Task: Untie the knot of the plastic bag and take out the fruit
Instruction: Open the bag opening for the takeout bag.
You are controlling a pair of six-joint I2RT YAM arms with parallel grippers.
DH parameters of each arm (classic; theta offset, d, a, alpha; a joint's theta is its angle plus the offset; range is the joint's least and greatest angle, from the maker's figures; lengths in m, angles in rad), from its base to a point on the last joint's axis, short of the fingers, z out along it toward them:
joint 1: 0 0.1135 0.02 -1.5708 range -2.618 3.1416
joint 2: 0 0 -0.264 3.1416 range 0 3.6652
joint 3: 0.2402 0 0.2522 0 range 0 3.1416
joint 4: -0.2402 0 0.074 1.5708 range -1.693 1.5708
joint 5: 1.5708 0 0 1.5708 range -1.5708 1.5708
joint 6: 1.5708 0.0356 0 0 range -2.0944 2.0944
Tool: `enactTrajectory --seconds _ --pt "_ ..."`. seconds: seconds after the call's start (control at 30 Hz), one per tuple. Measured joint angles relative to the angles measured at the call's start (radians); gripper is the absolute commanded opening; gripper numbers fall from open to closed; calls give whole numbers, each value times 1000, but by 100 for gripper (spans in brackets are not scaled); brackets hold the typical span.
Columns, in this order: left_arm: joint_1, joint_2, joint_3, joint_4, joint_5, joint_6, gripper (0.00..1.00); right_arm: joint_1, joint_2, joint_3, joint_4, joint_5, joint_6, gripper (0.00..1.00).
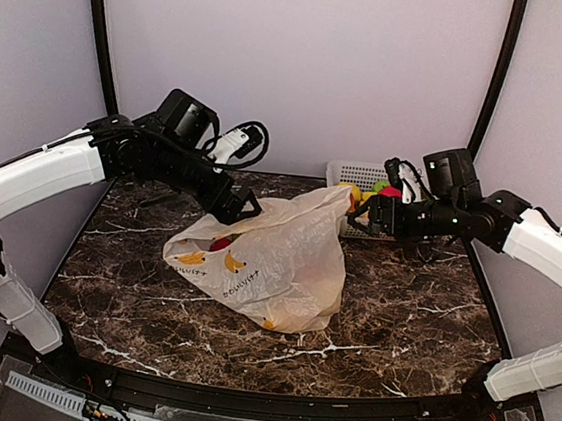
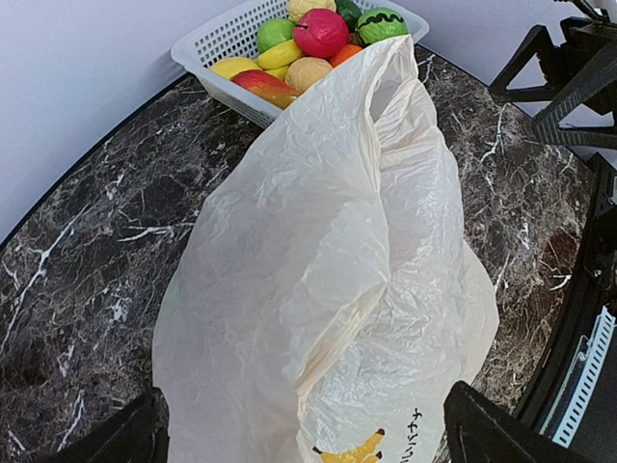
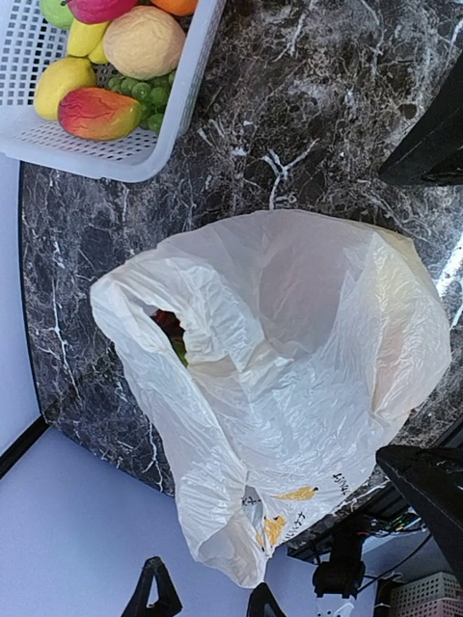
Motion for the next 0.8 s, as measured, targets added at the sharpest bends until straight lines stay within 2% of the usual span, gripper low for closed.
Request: enactTrajectory --seconds 0.3,0.53,0.57,0.67,0.77,0.8 --pt "1 155 115 24 81 46 99 54 0 -23 21 4 53 90" --pt "1 252 173 23 83 64 97 87 10 -31 70 5 86 91" --pt "1 257 173 19 75 67 93 90 15 -31 79 5 92 91" --pt "1 262 173 16 54 69 68 100 48 -31 112 5 108 90" --pt "1 262 173 19 45 74 50 108 101 -27 131 9 123 88" --pt "1 262 173 19 43 76 40 111 119 -26 135 11 128 87"
